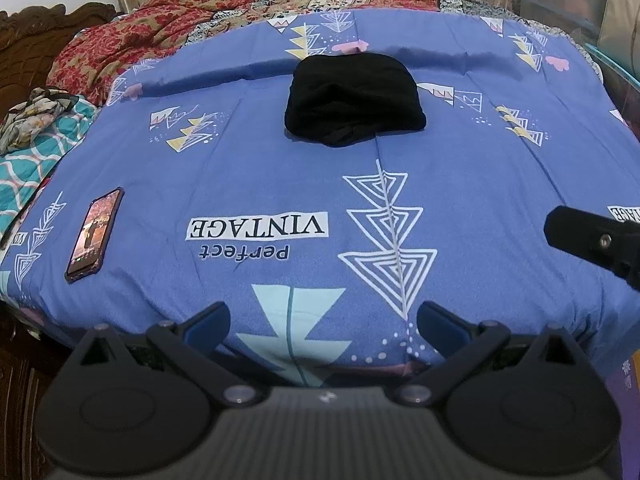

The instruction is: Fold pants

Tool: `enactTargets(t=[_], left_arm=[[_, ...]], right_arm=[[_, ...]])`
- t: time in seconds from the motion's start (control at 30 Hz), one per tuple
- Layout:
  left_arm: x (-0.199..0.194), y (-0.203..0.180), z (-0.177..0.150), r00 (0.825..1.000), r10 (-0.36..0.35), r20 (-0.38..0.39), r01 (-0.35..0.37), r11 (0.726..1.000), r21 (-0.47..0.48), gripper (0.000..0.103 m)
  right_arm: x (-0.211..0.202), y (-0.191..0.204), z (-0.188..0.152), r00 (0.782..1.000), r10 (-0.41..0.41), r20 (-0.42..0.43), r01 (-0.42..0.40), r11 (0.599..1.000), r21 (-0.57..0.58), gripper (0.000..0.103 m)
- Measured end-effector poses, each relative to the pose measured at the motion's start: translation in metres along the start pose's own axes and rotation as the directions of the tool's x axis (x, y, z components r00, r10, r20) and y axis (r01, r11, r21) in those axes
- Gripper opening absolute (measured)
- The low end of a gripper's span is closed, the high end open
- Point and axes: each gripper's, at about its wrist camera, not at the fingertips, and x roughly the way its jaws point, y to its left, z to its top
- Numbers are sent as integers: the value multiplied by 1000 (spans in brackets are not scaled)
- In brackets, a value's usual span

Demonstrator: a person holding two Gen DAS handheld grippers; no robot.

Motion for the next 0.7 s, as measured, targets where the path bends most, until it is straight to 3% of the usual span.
enactTargets(t=[0.7], left_arm=[[3,0,0,1000,-19,12,19,1000,3,103]], right_arm=[[4,0,-2,1000,-7,7,7,1000,-10,103]])
